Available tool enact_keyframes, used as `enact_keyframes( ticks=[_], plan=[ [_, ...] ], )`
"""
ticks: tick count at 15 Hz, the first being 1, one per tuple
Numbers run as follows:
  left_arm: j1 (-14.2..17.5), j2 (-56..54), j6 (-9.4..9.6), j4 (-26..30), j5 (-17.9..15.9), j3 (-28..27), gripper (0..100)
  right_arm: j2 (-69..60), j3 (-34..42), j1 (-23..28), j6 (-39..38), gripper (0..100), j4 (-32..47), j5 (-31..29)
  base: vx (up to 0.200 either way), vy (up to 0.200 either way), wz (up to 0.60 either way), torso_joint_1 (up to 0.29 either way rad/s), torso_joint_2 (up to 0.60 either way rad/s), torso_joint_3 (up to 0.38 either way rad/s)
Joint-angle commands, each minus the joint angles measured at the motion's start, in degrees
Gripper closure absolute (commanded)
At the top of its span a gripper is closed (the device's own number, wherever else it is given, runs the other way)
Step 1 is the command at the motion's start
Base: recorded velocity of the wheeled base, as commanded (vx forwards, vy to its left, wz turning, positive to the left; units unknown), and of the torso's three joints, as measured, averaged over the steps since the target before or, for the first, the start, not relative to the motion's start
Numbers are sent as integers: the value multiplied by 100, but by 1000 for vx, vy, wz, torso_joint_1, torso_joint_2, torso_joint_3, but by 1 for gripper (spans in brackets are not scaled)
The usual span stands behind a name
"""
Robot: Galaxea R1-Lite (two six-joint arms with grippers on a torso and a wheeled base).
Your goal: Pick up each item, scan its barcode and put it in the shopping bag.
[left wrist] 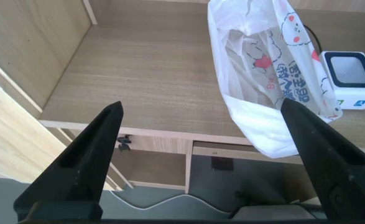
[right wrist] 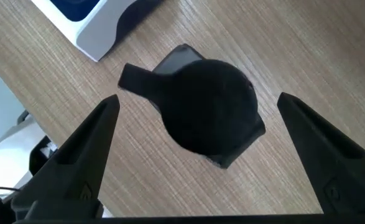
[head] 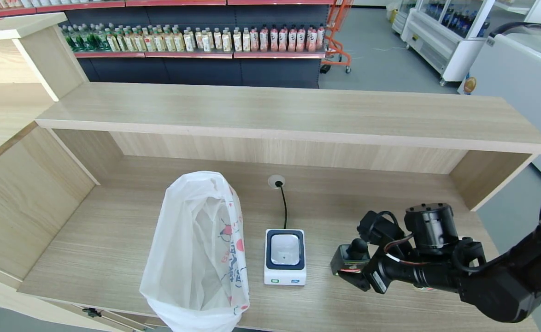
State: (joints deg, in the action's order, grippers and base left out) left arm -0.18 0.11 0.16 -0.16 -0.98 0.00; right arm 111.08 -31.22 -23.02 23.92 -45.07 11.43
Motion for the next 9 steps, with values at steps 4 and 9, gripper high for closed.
enact_keyframes(
  ticks=[4, 9],
  plan=[
    [1, -2, 2, -2, 1, 0, 0, 529, -350, -203, -10, 0, -99, 34, 0, 0, 0, 0, 0, 0],
    [1, -2, 2, -2, 1, 0, 0, 915, -569, -291, -10, 0, -433, 43, 0, 0, 0, 0, 0, 0]
  ],
)
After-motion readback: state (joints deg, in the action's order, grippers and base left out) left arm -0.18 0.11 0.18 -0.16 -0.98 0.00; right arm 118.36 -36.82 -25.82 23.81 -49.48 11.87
